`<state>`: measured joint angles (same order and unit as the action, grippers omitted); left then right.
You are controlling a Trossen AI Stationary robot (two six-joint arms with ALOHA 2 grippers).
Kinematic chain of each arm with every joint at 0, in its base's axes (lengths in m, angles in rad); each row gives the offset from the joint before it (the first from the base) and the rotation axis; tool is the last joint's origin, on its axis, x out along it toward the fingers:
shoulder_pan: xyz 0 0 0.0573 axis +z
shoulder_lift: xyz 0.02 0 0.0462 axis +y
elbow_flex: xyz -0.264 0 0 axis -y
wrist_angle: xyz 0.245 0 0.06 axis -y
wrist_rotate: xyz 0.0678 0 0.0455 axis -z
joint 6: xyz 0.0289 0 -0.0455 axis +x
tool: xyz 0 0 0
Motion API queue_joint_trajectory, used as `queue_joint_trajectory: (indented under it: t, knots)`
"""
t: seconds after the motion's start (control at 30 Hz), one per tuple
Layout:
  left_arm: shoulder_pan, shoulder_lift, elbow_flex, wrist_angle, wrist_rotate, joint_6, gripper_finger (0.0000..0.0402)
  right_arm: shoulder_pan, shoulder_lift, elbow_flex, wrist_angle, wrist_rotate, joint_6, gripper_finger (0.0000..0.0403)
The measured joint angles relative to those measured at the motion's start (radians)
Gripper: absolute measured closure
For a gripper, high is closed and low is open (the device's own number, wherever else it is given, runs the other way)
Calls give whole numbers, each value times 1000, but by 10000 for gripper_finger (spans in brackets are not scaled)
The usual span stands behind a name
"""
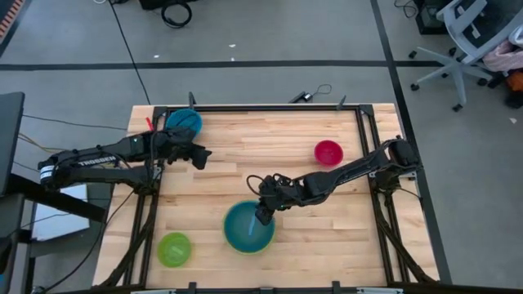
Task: Nest bowls inside each other
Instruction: Stack the dark blue bowl into the blue bowl
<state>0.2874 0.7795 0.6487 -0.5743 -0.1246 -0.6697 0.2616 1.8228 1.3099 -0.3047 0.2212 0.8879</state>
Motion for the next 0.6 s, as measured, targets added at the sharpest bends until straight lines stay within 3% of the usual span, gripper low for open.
queue_joint_trajectory:
  t: [0.3, 0.43, 0.6]
  knots:
    - [39, 9, 0, -27, -111, 73, 209, -40, -94, 0, 10, 80, 29, 217]
    - [169, 64, 0, -28, -132, 86, 214, -76, -138, 0, 4, 96, 23, 218]
    - [315, 189, 0, -32, -86, 183, 230, -124, -162, 0, -23, 96, -8, 218]
